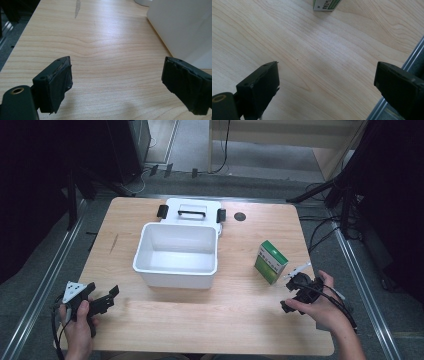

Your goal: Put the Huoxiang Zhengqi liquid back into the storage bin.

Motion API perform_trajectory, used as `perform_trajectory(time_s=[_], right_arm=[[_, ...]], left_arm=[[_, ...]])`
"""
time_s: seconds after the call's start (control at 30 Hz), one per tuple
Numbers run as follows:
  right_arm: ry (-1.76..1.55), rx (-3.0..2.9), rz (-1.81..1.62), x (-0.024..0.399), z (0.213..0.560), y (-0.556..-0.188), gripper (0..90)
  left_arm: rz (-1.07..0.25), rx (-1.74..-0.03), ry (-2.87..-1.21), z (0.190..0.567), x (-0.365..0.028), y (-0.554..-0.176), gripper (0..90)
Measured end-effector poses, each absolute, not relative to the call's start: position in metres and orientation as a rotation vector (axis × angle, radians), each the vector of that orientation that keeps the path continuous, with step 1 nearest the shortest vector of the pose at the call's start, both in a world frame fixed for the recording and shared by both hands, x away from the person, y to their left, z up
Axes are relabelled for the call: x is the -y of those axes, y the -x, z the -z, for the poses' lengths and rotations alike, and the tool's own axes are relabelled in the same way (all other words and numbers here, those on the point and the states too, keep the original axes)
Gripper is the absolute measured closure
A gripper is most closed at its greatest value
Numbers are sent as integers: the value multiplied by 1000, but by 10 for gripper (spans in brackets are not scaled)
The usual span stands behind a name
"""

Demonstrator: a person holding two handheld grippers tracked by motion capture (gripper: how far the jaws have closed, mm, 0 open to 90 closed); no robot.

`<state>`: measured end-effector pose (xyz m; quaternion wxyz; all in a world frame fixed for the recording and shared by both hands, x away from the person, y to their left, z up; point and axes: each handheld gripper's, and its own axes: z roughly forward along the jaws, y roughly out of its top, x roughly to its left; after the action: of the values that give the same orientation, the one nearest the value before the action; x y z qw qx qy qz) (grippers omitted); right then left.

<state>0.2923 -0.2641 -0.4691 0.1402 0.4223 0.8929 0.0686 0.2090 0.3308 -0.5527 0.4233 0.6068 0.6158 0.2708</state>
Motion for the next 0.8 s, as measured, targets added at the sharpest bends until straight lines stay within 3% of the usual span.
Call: perform_trajectory(time_s=[0.8], right_arm=[[-1203,-2642,-68,233,423,-331,65]], left_arm=[[-674,-1542,-1511,553,-331,-209,104]])
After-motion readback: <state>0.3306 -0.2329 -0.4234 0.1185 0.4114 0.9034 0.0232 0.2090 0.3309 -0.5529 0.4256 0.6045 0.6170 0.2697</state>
